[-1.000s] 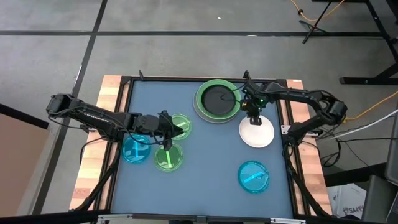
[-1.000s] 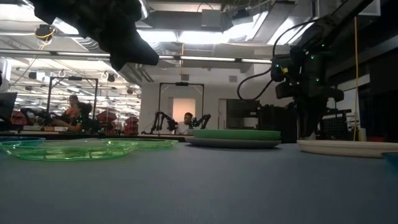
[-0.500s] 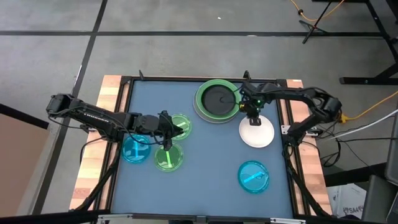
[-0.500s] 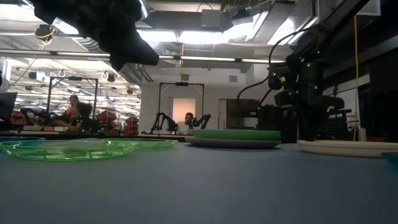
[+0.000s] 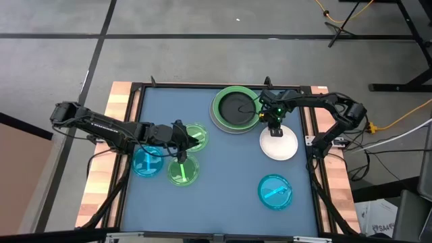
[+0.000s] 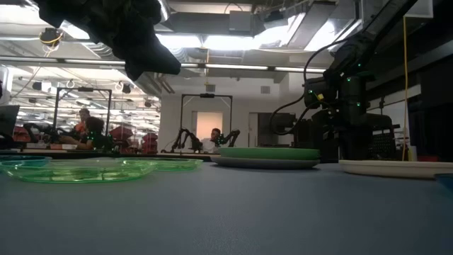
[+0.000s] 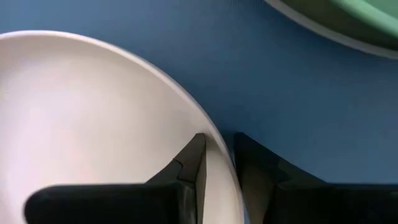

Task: Stack plastic plates
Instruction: Stack the medium white plate on the medium black plate

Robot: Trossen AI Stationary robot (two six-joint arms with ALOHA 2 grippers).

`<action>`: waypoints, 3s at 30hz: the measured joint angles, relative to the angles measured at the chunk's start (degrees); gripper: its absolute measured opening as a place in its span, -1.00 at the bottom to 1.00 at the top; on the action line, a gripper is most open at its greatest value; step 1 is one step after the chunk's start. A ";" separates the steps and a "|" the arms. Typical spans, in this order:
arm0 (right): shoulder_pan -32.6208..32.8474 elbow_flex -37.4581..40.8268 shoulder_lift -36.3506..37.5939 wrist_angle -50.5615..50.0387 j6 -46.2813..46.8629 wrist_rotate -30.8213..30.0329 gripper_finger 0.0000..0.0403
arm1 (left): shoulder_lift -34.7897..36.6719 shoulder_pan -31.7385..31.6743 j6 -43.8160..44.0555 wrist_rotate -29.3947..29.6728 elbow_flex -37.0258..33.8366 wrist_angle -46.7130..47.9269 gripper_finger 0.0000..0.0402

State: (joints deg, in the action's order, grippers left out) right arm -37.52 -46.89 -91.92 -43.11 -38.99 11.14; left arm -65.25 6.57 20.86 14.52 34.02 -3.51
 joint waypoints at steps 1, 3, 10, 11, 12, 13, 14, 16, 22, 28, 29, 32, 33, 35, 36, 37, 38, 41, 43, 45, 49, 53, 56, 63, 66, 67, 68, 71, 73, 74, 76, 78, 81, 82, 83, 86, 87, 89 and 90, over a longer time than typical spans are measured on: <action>0.00 0.00 0.00 0.00 -0.01 0.00 -0.66 | -0.02 0.00 0.00 0.00 0.00 0.00 -0.71; 0.00 0.00 0.00 0.00 -0.01 -0.02 -0.71 | -0.02 0.00 0.00 0.00 0.00 0.00 -0.71; 0.00 0.04 0.00 -0.57 -0.04 -0.01 -0.92 | -0.02 0.00 0.00 0.00 0.00 0.00 -0.71; 0.00 0.04 0.00 -0.74 -0.04 0.00 -0.93 | -0.02 0.00 -0.02 0.00 0.00 0.00 -0.71; 0.00 0.04 0.00 -0.94 -0.03 0.00 -0.94 | -0.02 0.00 0.00 0.00 0.00 0.00 -0.71; 0.00 0.04 -0.01 -1.12 -0.03 0.02 -0.94 | -0.02 0.00 0.00 0.00 0.00 0.00 -0.71; 0.00 0.04 -0.02 -1.31 -0.01 0.02 -0.94 | -0.02 0.00 0.00 0.00 0.00 0.00 -0.71; 0.00 0.04 -0.07 -1.75 -0.08 0.04 -0.93 | -0.02 0.00 0.00 0.00 0.00 0.00 -0.71; 0.00 0.07 -0.07 -2.19 -0.14 0.19 -0.99 | -0.02 0.00 -0.02 0.00 0.00 0.00 -0.71; 0.00 -0.31 -0.14 -4.12 -0.14 0.57 -1.00 | -0.02 0.00 -0.02 0.00 0.00 0.00 -0.71; 0.01 -0.53 -0.19 -4.81 -0.14 0.60 -1.00 | -0.02 0.00 -0.02 -0.02 0.00 0.00 -0.71; 0.04 -1.34 -0.24 -6.61 -0.17 0.42 -1.00 | -0.02 0.00 -0.01 0.00 0.00 0.00 -0.71; 0.04 -1.66 -0.24 -6.97 -0.17 0.42 -1.00 | -0.02 0.00 -0.01 0.00 0.00 0.00 -0.71; 0.04 -2.07 -0.24 -7.40 -0.21 0.42 -1.00 | -0.02 0.00 0.00 0.00 0.00 0.02 -0.71; 0.04 -2.34 -0.24 -7.93 -0.21 0.42 -1.00 | -0.02 0.00 0.00 0.00 0.00 0.00 -0.71; 0.04 -2.63 -0.24 -8.60 -0.21 0.39 -1.00 | -0.02 0.00 0.00 0.00 0.00 0.02 -0.71; 0.04 -2.90 -0.22 -9.10 -0.23 0.39 -1.00 | -0.02 0.00 0.00 0.00 0.00 0.00 -0.71; 0.04 -3.89 -0.22 -10.94 -0.25 0.31 -1.00 | -0.02 0.00 0.00 0.00 0.00 0.00 -0.71; 0.04 -4.49 -0.22 -11.76 -0.28 0.28 -1.00 | -0.02 0.01 -0.01 0.00 0.00 0.01 -0.71; 0.04 -5.20 -0.22 -12.57 -0.30 0.26 -1.00 | -0.02 0.00 0.00 0.00 0.00 0.02 -0.71; 0.04 -6.83 -0.20 -14.46 -0.30 0.26 -1.00 | -0.02 0.01 0.00 0.00 0.00 0.01 -0.71; 0.03 -9.29 -0.17 -17.66 -0.30 0.28 -1.00 | -0.02 0.01 0.00 0.00 0.00 0.00 -0.71; 0.02 -11.40 -0.17 -19.99 -0.30 0.35 -1.00 | -0.02 0.02 0.00 -0.02 0.00 0.00 -0.71; 0.02 -17.83 -0.15 -25.48 -0.30 0.43 -1.00 | -0.02 0.00 0.00 0.00 0.00 0.02 -0.71; 0.02 -21.09 -0.15 -26.74 -0.29 0.43 -1.00 | -0.02 0.00 0.00 0.00 -0.01 0.01 -0.71; 0.02 -22.24 -0.13 -26.90 -0.28 0.44 -1.00 | -0.02 0.00 0.00 -0.01 0.00 0.01 -0.71; 0.02 -23.37 -0.11 -27.04 -0.26 0.44 -1.00 | -0.02 0.00 0.00 0.00 0.00 0.02 -0.71; -0.02 -26.76 -0.11 -27.06 1.34 0.45 -1.00 | -0.02 0.01 0.00 -0.01 0.00 0.00 -0.71; -0.02 -28.82 -0.09 -26.92 2.67 0.44 -1.00 | -0.02 0.00 0.00 0.00 0.00 0.01 -0.71; -0.02 -29.89 -0.09 -26.89 3.17 0.44 -1.00 | -0.02 0.01 0.00 -0.01 -0.01 0.00 -0.71; -0.02 -31.68 -0.07 -26.19 4.49 0.47 -1.00 | -0.02 0.00 0.00 0.00 0.00 0.02 -0.71; -0.02 -32.90 -0.07 -24.59 6.07 0.47 -1.00 | -0.02 0.02 0.00 0.00 0.00 0.00 -0.71; -0.02 -33.70 -0.07 -20.67 8.81 0.46 -1.00 | -0.02 0.00 0.00 0.00 -0.02 0.01 -0.71; -0.02 -33.75 -0.07 -19.19 9.67 0.46 -1.00 | -0.02 0.00 0.00 -0.01 -0.01 0.01 -0.71; -0.02 -33.75 -0.07 -17.66 10.49 0.46 -1.00 | -0.02 0.02 0.00 0.00 -0.02 0.00 -0.71; -0.02 -33.75 -0.07 -13.23 13.38 0.46 -1.00 | -0.02 0.00 0.00 0.00 0.00 0.00 -0.71; -0.02 -33.75 -0.07 -11.66 14.44 0.45 -1.00 | -0.02 0.00 0.00 0.00 -0.01 0.00 -0.71; -0.02 -33.75 -0.07 -8.49 17.07 0.45 -1.00 | -0.02 0.00 0.00 -0.02 -0.02 0.02 -0.71; -0.02 -33.75 -0.07 -6.89 18.60 0.45 -1.00 | -0.02 0.00 0.00 -0.01 -0.01 0.00 -0.71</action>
State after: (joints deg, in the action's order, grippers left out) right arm -37.54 -80.64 -91.98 -50.00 -20.39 11.59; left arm -65.28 6.57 20.86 14.51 34.01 -3.51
